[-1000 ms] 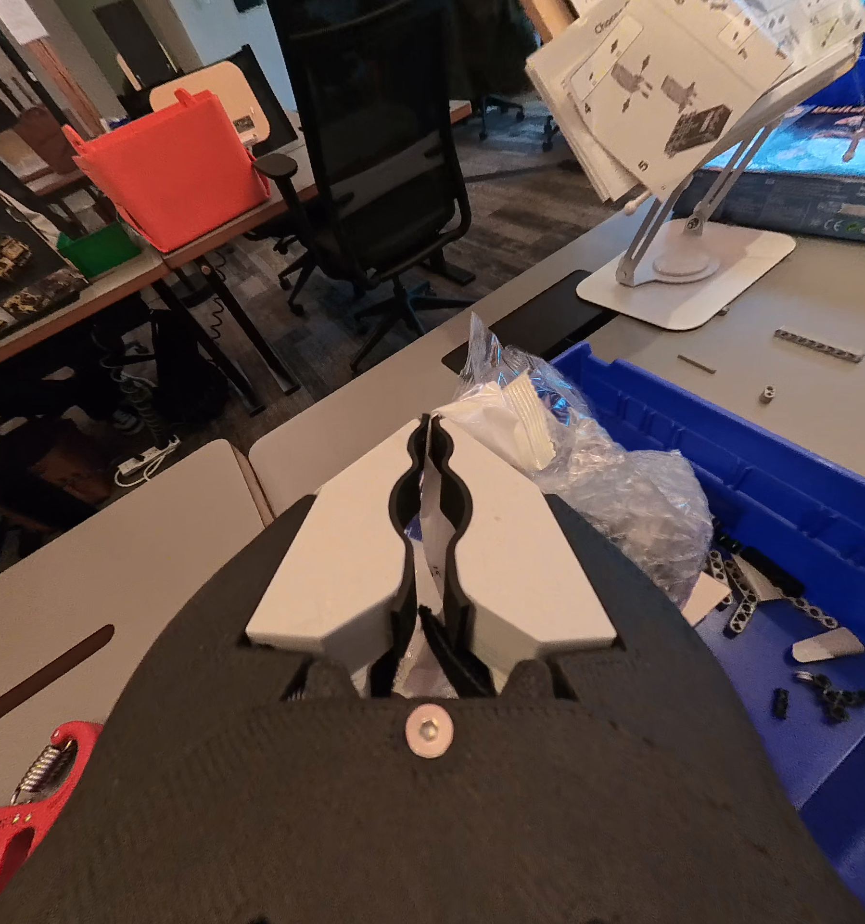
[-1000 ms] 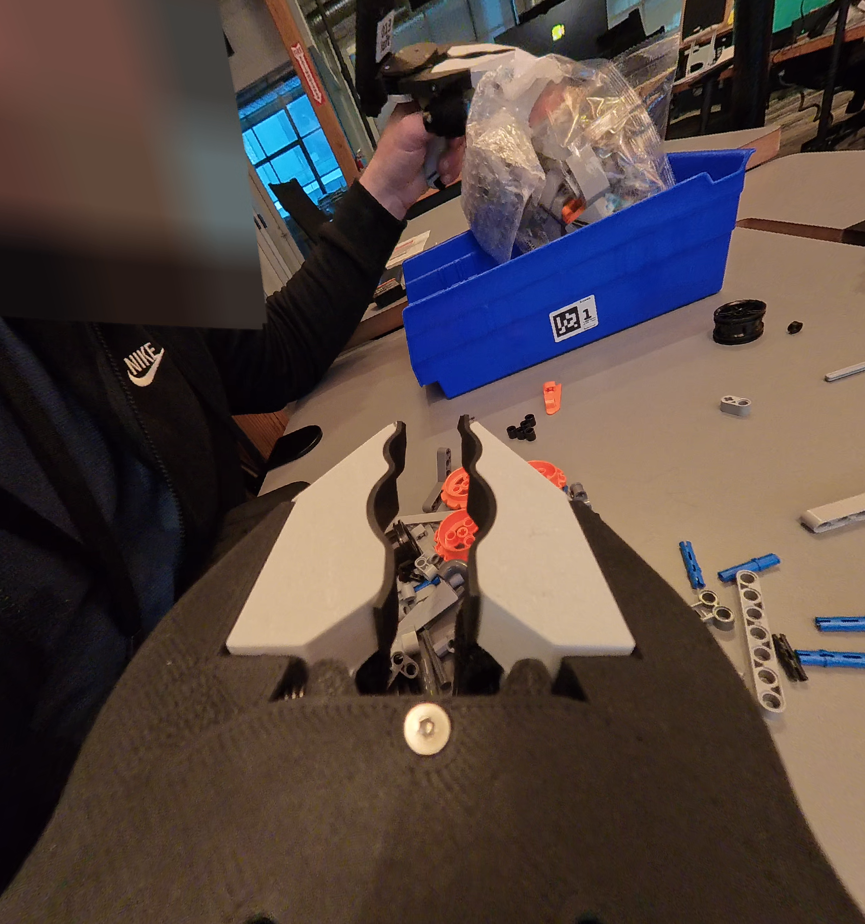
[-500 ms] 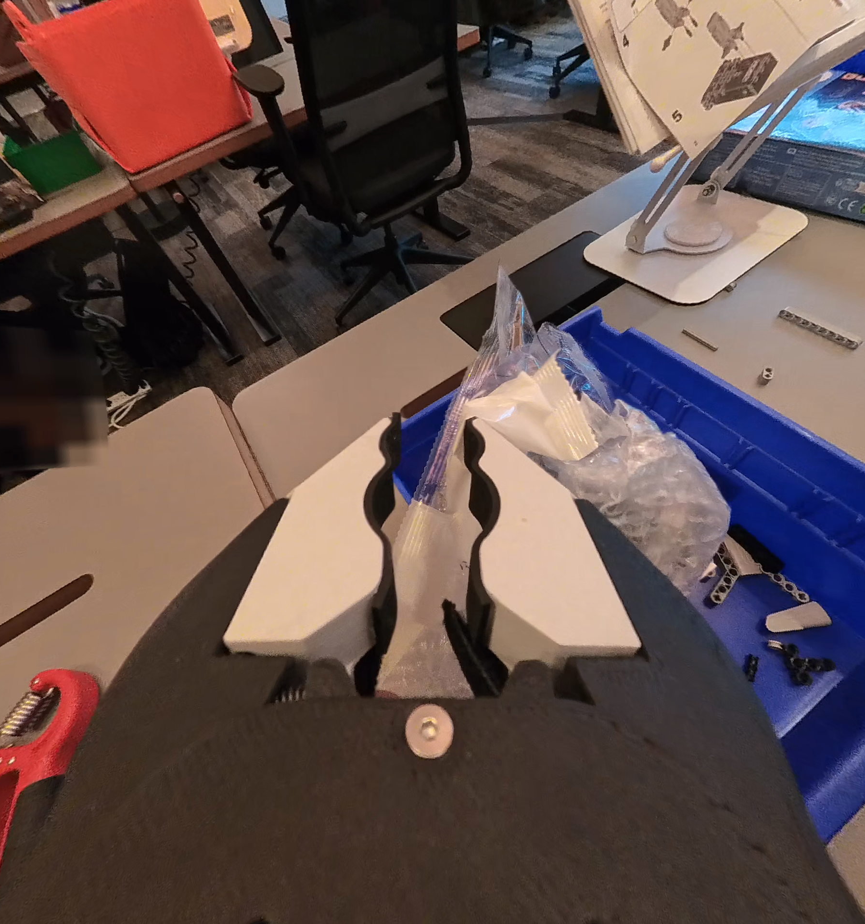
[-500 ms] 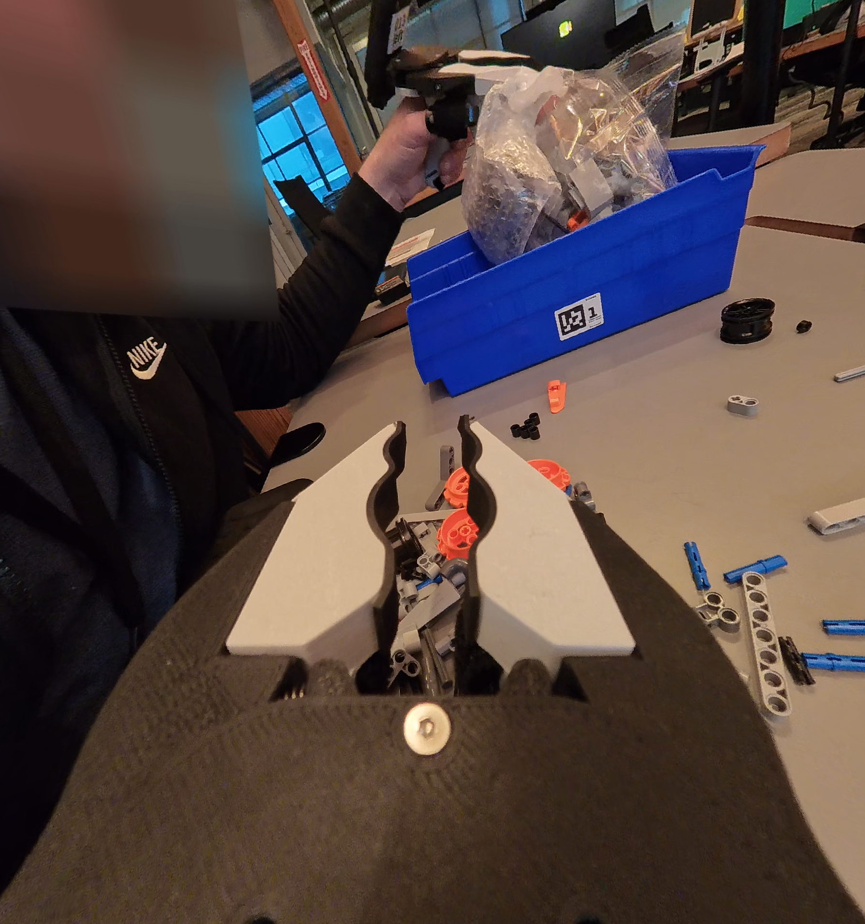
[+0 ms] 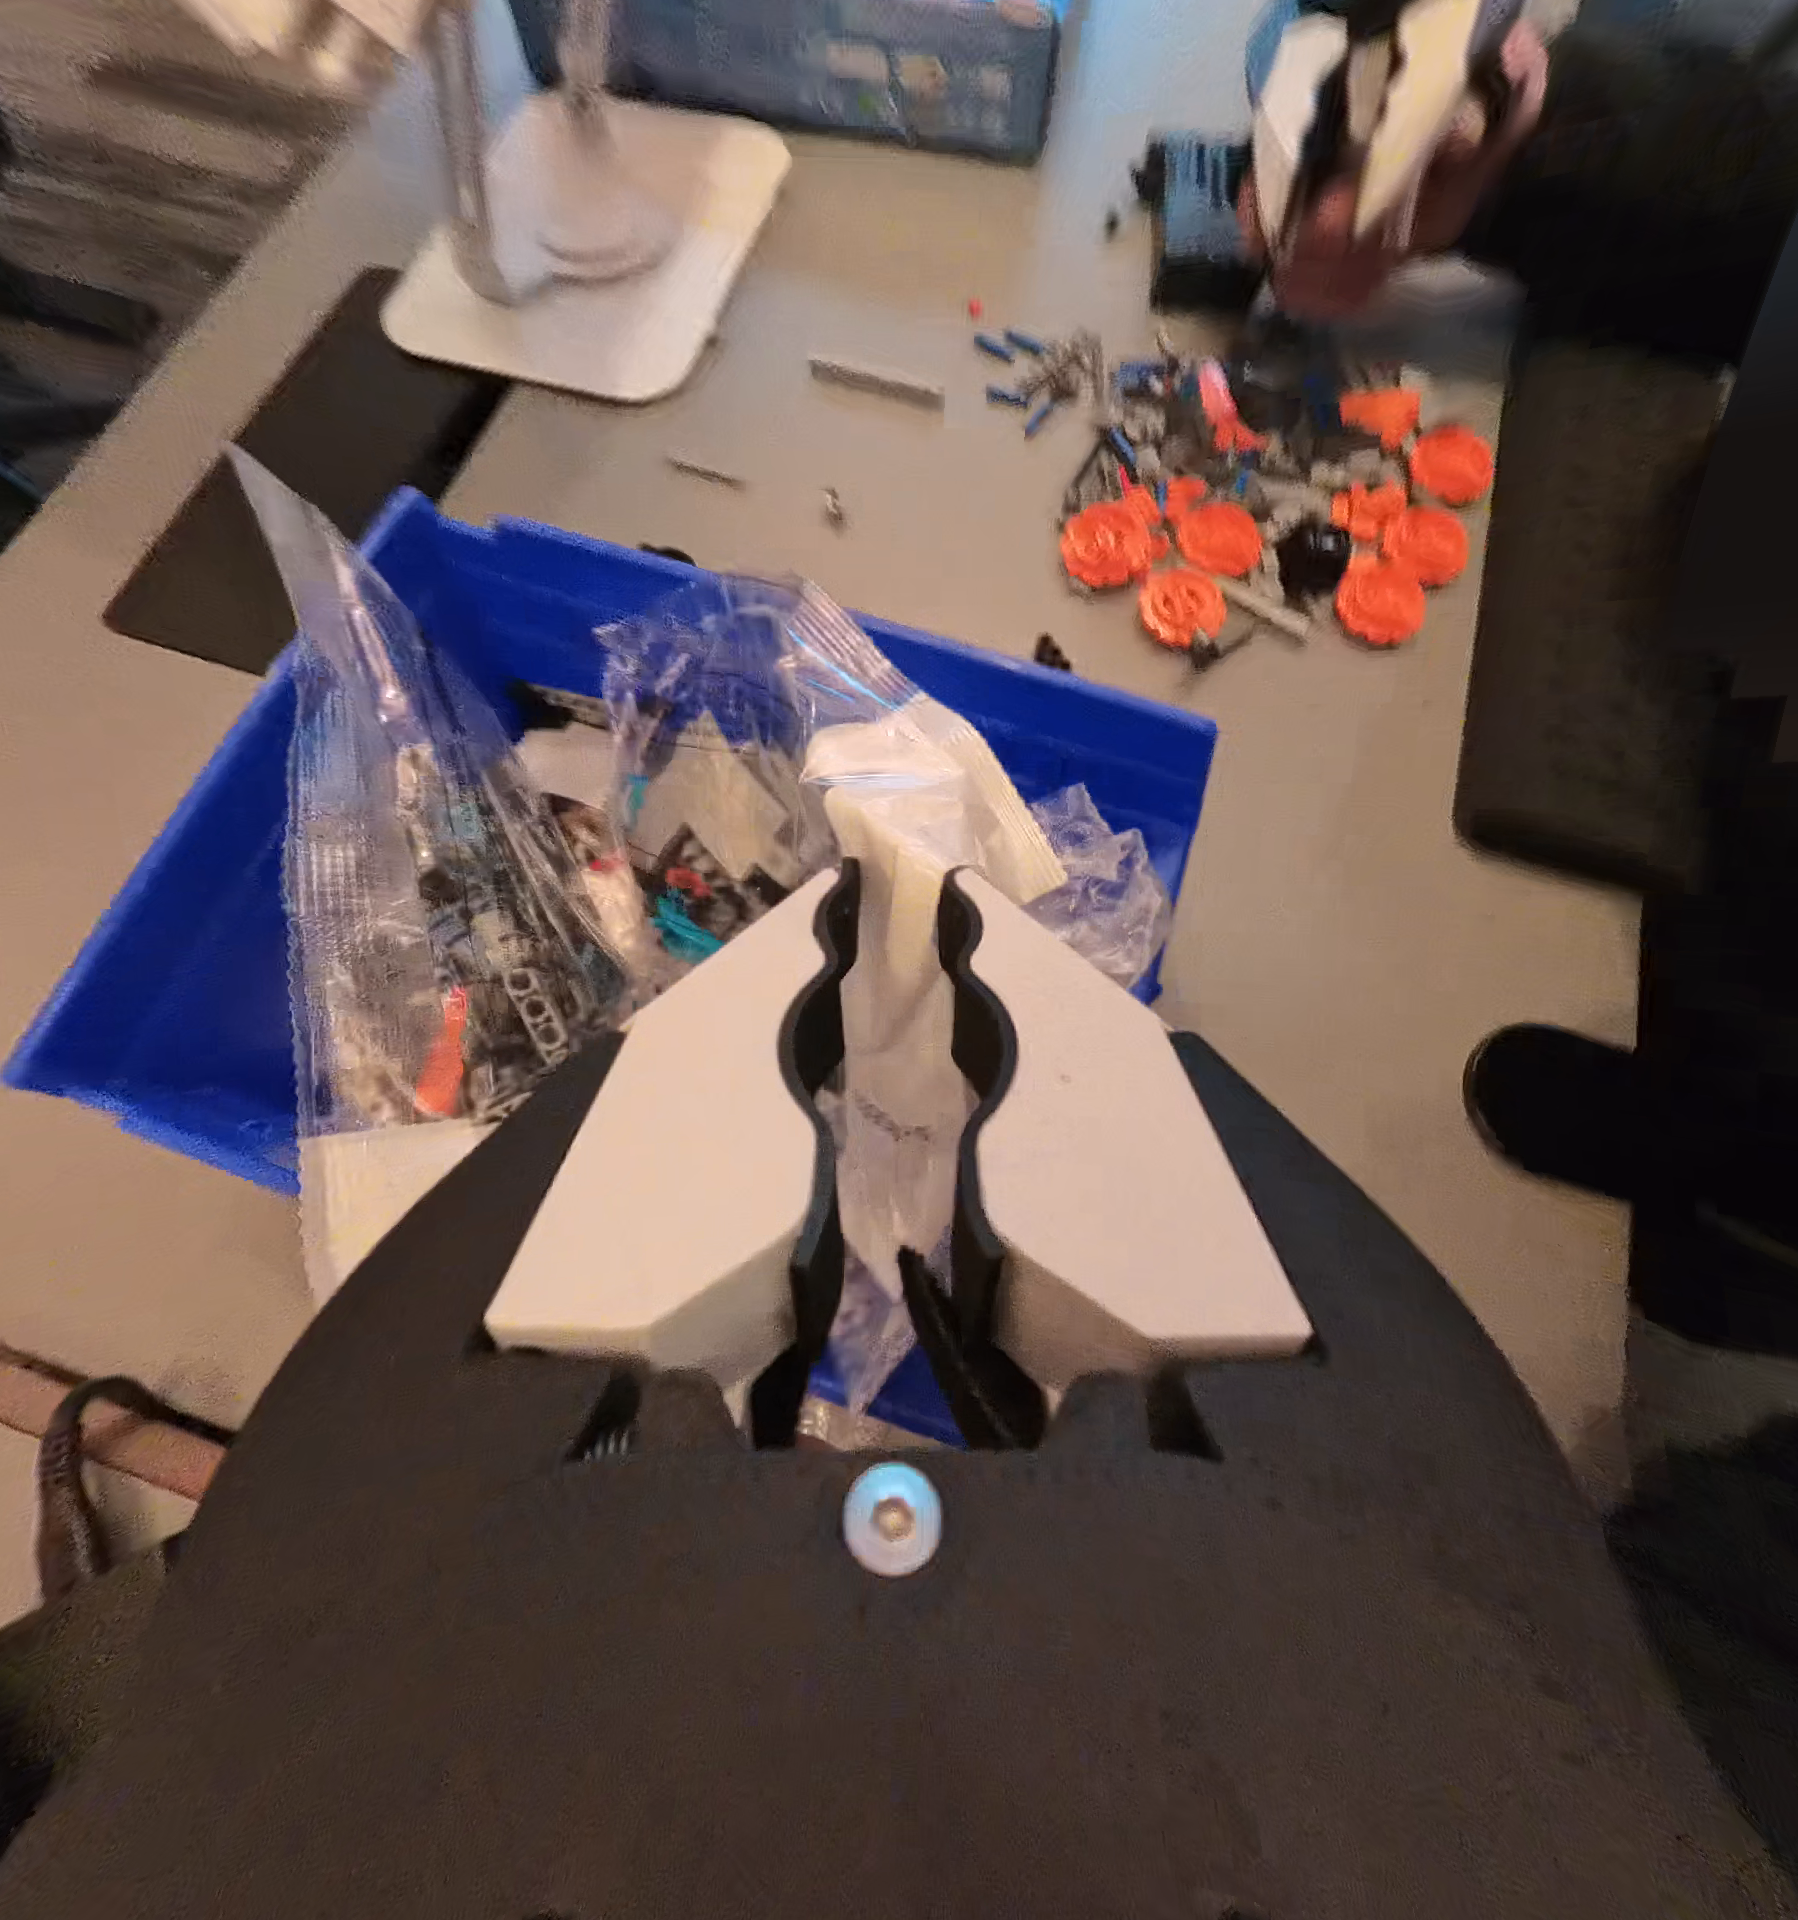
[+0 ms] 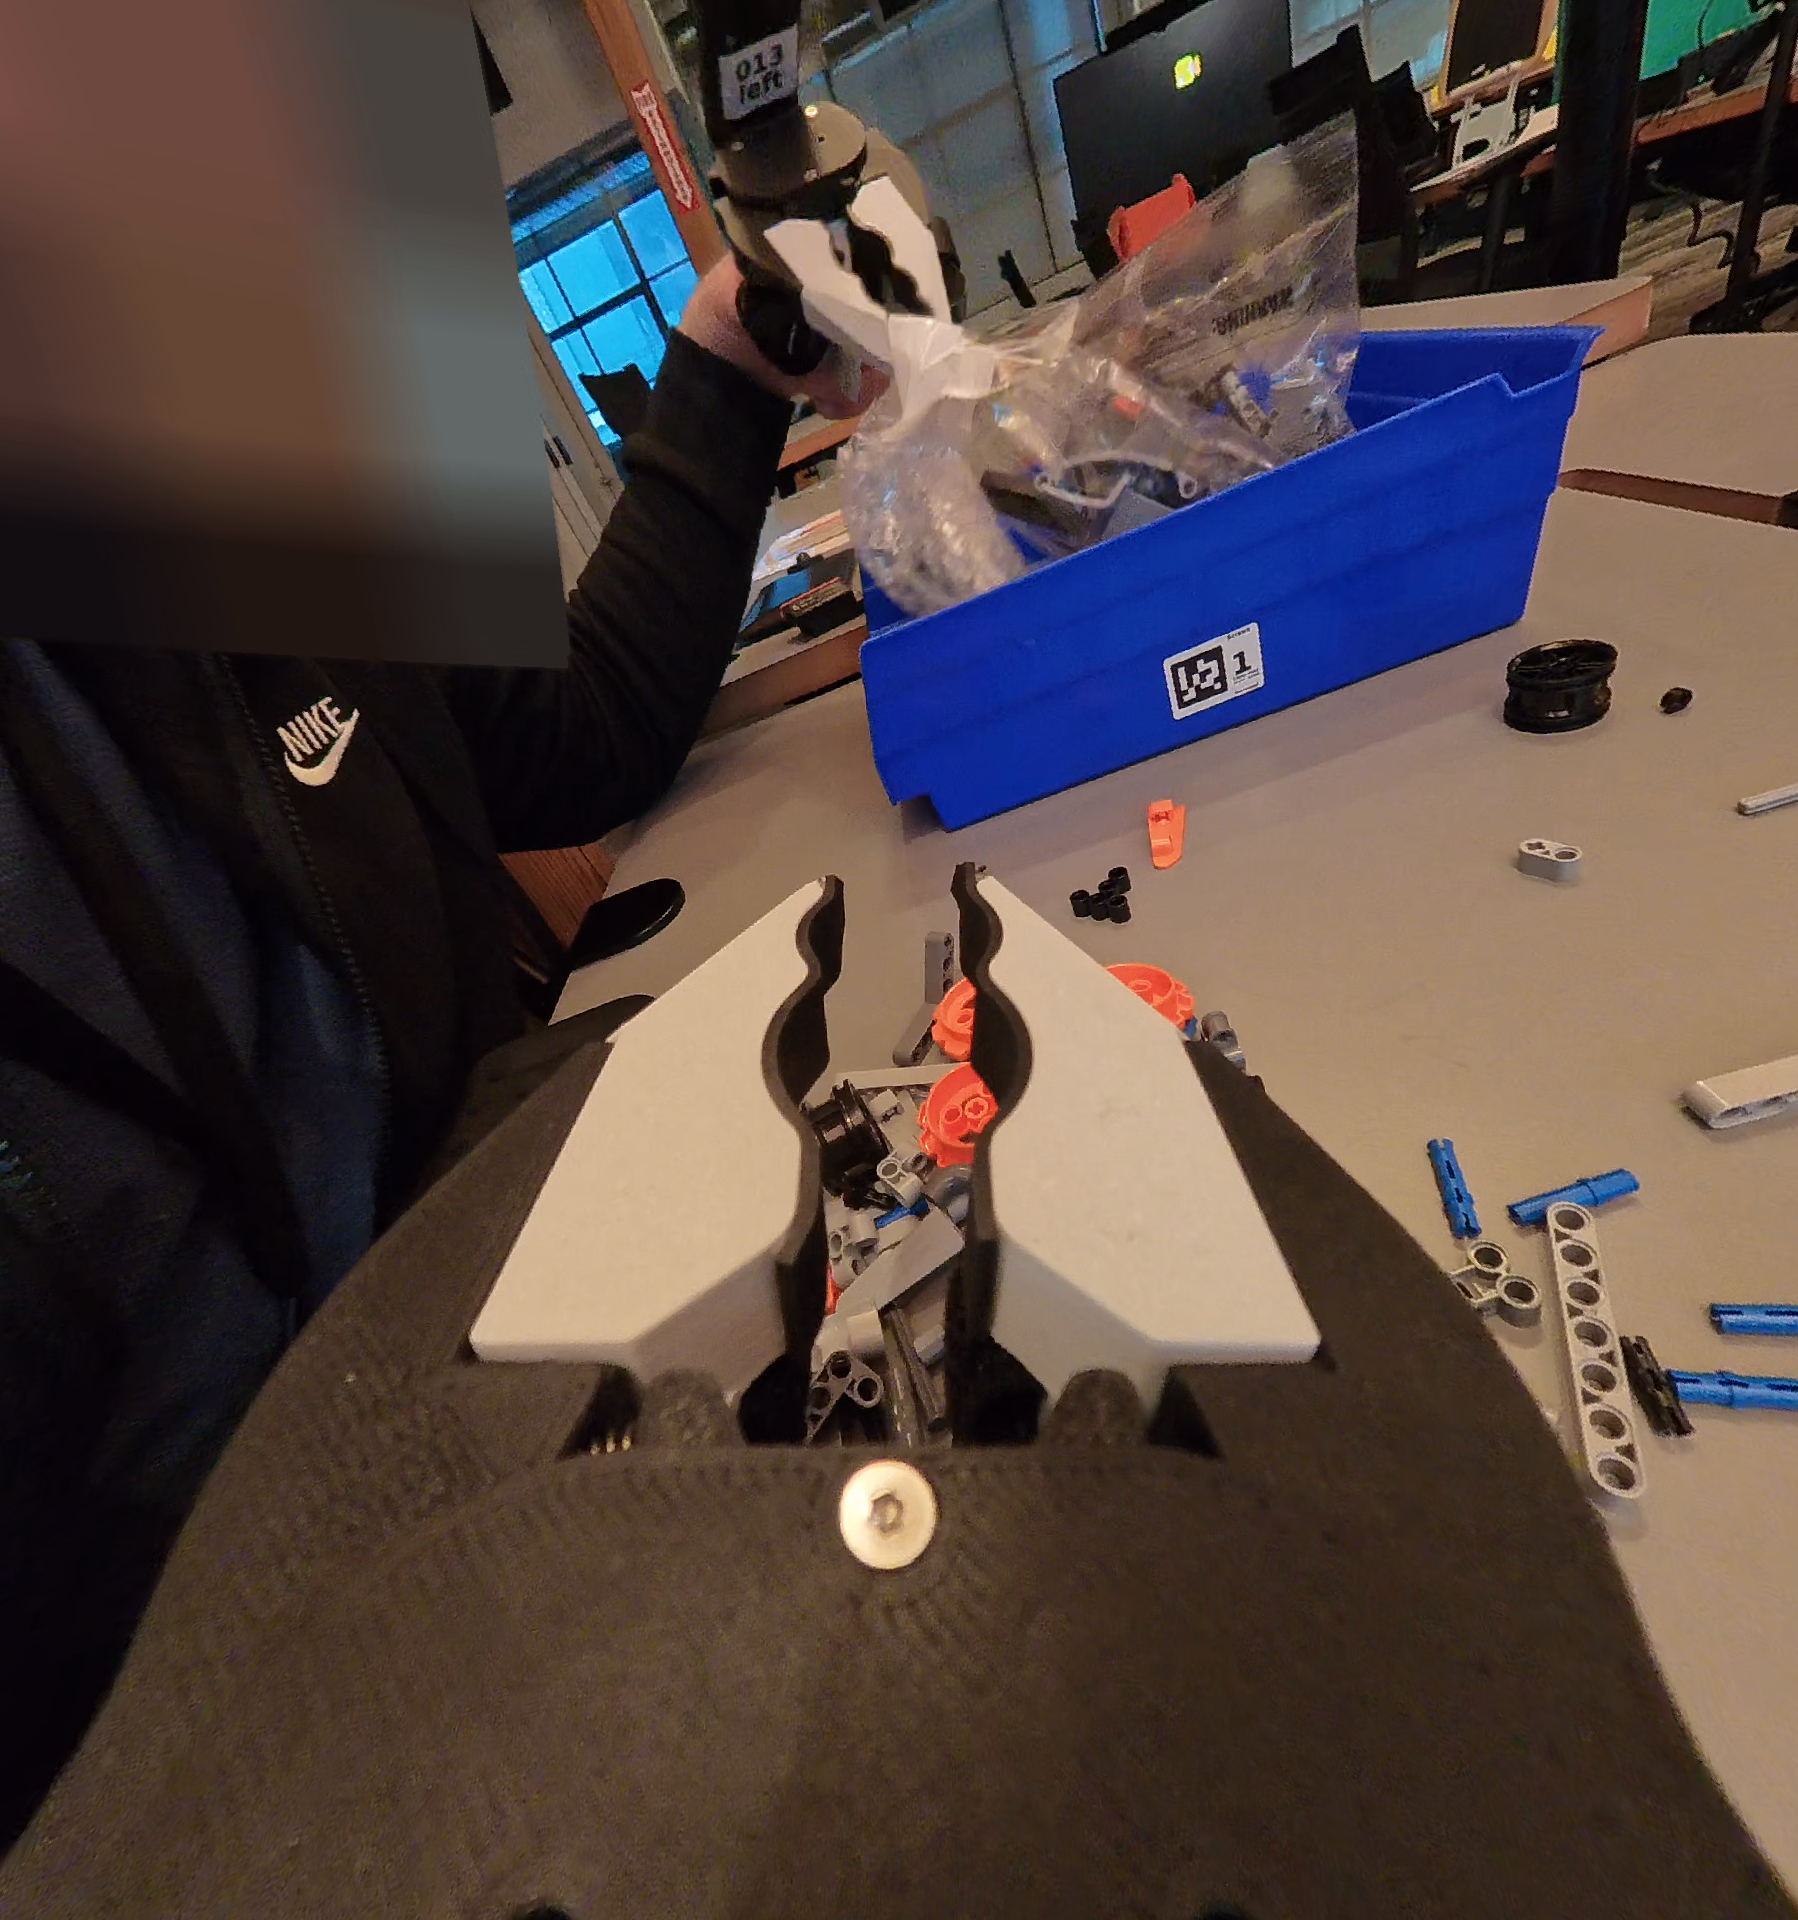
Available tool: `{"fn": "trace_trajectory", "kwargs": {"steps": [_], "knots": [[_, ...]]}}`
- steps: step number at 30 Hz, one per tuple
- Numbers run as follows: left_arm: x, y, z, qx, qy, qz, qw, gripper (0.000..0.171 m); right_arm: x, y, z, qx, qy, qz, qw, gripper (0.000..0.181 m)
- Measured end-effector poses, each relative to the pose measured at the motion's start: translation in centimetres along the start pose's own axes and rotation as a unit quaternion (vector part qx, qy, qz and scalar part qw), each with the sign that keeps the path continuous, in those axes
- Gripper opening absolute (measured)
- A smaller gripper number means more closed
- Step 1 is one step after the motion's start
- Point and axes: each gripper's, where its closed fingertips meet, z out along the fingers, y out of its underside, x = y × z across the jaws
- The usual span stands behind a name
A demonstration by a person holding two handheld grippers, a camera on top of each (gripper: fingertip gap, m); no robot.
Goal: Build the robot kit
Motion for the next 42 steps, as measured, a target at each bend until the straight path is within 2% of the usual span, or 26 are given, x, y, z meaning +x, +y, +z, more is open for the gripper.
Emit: {"fn": "trace_trajectory", "kwargs": {"steps": [2,6,10,13,15,18,20,22,25,29,32,35,38,40,42], "knots": [[1.1,0.0,0.7,-0.013,0.014,0.019,1.000,0.013,-0.1,0.0,0.0,0.000,-0.001,-0.001,1.000,0.021],[3.9,-0.9,0.8,0.020,0.098,0.029,0.995,0.023,-0.2,-0.1,-0.1,0.000,-0.001,-0.005,1.000,0.021],[3.3,0.3,1.5,-0.036,0.049,0.048,0.997,0.028,-0.3,-0.2,-0.2,0.000,-0.001,-0.007,1.000,0.021],[3.1,-0.6,1.2,-0.033,0.019,0.060,0.997,0.029,-0.4,-0.1,-0.1,-0.004,-0.003,-0.009,1.000,0.021],[2.0,-1.1,0.7,-0.026,-0.016,0.058,0.998,0.037,-0.5,-0.1,-0.1,-0.004,-0.004,-0.010,1.000,0.021],[1.6,-2.6,-0.7,0.036,-0.010,0.042,0.998,0.035,-0.6,-0.1,-0.1,-0.005,-0.004,-0.012,1.000,0.021],[0.1,-4.0,-2.0,0.093,-0.026,0.013,0.995,0.033,-0.6,-0.1,-0.1,-0.004,-0.003,-0.012,1.000,0.021],[-1.6,-4.0,-2.0,0.104,-0.041,-0.021,0.993,0.036,-0.5,-0.1,-0.1,-0.006,-0.003,-0.012,1.000,0.021],[-3.8,-1.0,1.1,0.015,-0.077,-0.050,0.996,0.061,-0.5,0.1,0.0,-0.009,-0.003,-0.011,1.000,0.021],[-5.6,3.1,5.7,-0.129,-0.127,-0.043,0.983,0.079,-0.5,0.1,0.0,-0.012,-0.003,-0.013,1.000,0.021],[-5.6,5.5,8.1,-0.205,-0.133,-0.025,0.969,0.071,-0.6,0.1,0.1,-0.011,-0.005,-0.013,1.000,0.021],[-6.6,5.9,8.1,-0.226,-0.160,-0.011,0.961,0.041,-0.8,0.1,0.1,-0.011,-0.007,-0.015,1.000,0.021],[-8.0,4.9,6.9,-0.191,-0.192,-0.018,0.962,0.008,-0.9,0.0,0.1,-0.010,-0.008,-0.017,1.000,0.021],[-8.5,4.1,6.1,-0.160,-0.197,-0.025,0.967,0.000,-1.0,-0.1,0.1,-0.010,-0.009,-0.016,1.000,0.021],[-9.4,3.1,5.1,-0.116,-0.211,-0.033,0.970,0.000,-1.0,-0.1,0.1,-0.008,-0.011,-0.017,1.000,0.021]]}}
